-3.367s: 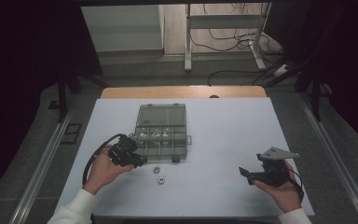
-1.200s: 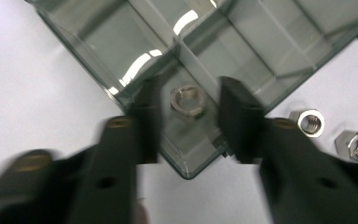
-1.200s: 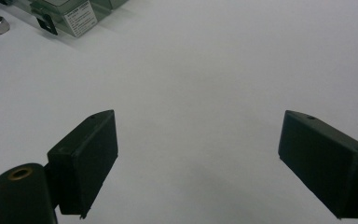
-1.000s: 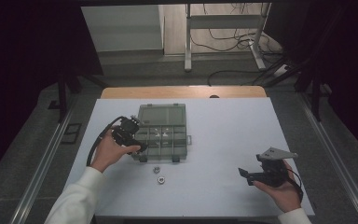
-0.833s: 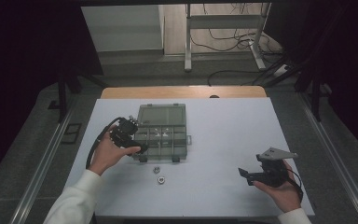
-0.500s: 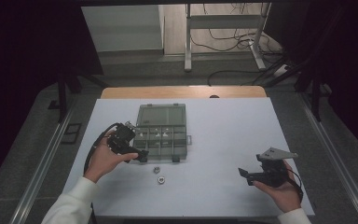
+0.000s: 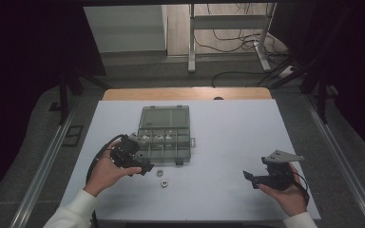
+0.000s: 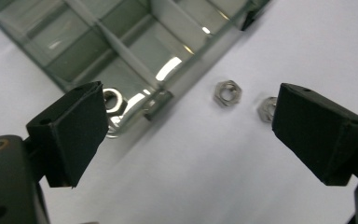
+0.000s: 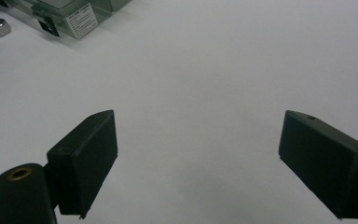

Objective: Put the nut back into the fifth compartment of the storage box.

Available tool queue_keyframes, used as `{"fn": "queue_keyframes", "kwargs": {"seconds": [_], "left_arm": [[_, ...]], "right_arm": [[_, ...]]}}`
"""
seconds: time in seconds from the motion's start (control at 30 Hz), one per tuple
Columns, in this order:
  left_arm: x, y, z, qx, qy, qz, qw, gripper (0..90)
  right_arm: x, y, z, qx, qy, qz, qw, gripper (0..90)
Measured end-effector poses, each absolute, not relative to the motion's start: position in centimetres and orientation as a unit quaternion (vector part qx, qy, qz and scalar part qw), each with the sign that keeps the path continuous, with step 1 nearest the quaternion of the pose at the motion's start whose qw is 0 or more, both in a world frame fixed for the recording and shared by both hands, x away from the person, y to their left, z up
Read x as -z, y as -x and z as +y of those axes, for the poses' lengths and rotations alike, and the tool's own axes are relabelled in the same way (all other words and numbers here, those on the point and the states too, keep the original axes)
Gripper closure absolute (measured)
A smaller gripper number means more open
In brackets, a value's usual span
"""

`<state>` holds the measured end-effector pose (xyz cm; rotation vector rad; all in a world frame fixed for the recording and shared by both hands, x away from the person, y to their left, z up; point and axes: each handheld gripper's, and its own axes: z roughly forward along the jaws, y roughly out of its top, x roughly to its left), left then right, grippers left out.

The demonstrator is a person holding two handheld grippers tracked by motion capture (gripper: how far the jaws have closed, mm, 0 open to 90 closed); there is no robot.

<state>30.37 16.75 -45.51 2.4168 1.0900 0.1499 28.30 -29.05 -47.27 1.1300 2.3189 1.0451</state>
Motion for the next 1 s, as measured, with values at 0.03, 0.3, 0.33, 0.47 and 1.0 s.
{"fn": "queue_keyframes", "kwargs": {"seconds": [0.03, 0.3, 0.33, 0.47, 1.0], "left_arm": [[45.5, -30.2, 16.6, -0.053, -0.885, 0.395, 0.241, 10.6], [45.7, -29.3, 15.5, -0.049, -0.893, 0.374, 0.244, 11.3], [45.7, -29.2, 15.4, -0.047, -0.894, 0.373, 0.245, 11.3], [46.1, -28.9, 14.9, -0.044, -0.897, 0.366, 0.244, 11.2], [47.5, -27.3, 13.1, -0.03, -0.911, 0.336, 0.236, 12.0]], "right_arm": [[47.3, -28.3, -29.0, -0.369, -0.4, 0.82, 0.178, 11.9], [47.3, -28.3, -29.0, -0.368, -0.398, 0.821, 0.178, 11.9], [47.3, -28.3, -29.0, -0.368, -0.398, 0.821, 0.178, 11.9], [47.3, -28.3, -29.1, -0.37, -0.399, 0.82, 0.179, 11.9], [47.4, -28.3, -28.9, -0.366, -0.398, 0.822, 0.179, 11.8]]}}
